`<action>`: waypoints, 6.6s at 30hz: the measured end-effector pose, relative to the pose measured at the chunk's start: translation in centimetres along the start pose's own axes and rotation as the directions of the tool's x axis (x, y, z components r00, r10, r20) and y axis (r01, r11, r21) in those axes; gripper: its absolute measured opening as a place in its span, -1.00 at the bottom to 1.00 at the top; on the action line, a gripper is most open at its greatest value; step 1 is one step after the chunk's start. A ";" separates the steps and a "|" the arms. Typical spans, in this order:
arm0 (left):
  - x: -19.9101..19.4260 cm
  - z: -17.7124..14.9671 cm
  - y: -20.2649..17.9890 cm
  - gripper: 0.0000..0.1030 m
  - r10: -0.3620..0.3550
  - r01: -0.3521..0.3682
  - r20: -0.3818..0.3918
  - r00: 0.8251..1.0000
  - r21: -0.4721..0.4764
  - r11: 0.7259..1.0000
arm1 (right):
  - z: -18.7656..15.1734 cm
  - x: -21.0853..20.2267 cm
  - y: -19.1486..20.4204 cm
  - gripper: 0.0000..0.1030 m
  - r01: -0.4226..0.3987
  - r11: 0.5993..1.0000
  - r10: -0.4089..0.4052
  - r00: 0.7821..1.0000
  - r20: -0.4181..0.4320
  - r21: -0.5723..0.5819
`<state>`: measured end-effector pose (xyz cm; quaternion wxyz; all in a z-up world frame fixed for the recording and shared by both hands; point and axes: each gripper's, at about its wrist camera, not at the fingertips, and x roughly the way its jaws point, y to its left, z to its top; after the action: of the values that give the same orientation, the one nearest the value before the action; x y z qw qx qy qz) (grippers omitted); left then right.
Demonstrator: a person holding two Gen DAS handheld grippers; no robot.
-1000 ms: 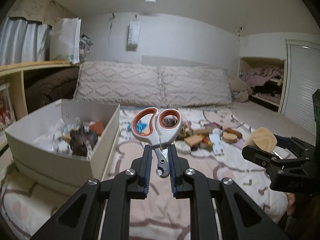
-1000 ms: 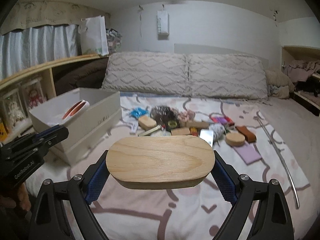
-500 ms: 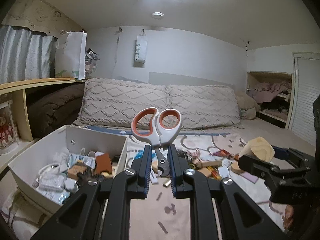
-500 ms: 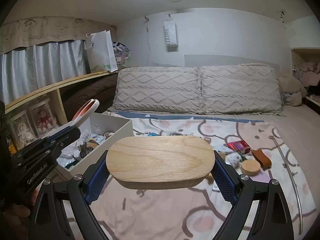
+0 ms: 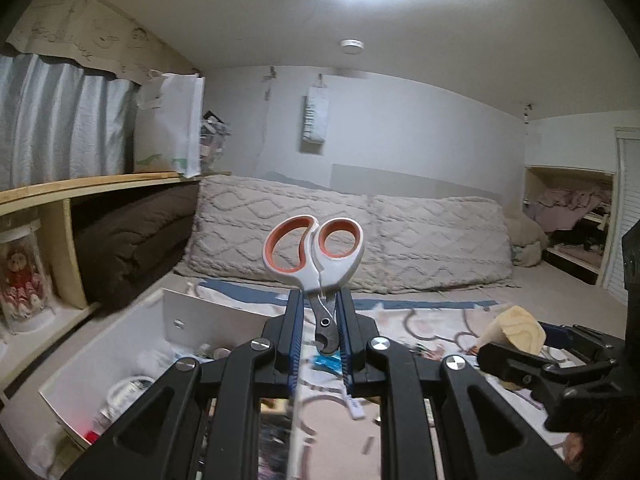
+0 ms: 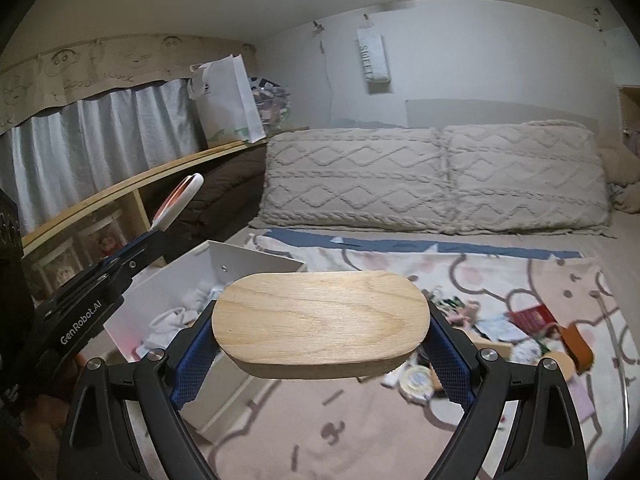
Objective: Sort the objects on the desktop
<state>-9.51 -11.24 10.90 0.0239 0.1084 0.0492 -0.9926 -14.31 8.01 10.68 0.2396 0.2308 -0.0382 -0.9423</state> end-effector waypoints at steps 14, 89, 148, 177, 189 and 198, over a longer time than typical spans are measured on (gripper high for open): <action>2.8 -3.4 9.7 -0.68 0.221 -0.226 -0.136 0.966 -0.015 0.974 | 1.8 7.3 5.5 0.82 -0.143 0.990 0.141 0.983 -0.117 -0.009; 1.3 -7.5 15.7 0.06 0.243 -0.282 -0.280 0.929 -0.107 0.954 | 2.1 30.4 15.1 1.00 -0.091 0.980 0.174 0.818 -0.549 0.176; 3.8 -7.6 9.7 1.00 0.268 -0.280 -0.311 0.912 0.007 0.960 | -1.8 8.8 4.6 1.00 -0.039 0.975 0.005 0.988 -0.152 -0.220; 4.9 -9.5 -4.0 1.00 0.043 -0.021 -0.267 0.963 0.086 0.996 | -6.8 -3.0 -11.3 1.00 0.288 0.958 -0.288 0.958 -0.003 -0.018; 5.6 -11.3 -6.7 1.00 0.002 0.035 -0.289 0.957 0.123 0.992 | -8.6 -2.9 -13.6 1.00 0.342 0.940 -0.342 0.940 0.014 0.014; 6.5 -12.8 -8.0 1.00 -0.031 0.069 -0.320 0.947 0.110 0.992 | -10.9 0.2 -15.3 1.00 0.389 0.921 -0.389 0.915 -0.110 -0.020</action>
<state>-13.57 -2.22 -2.25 -0.0160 0.2666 -0.0043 -0.9637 -16.18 21.81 -1.89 0.0489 0.2863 0.0209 -0.9567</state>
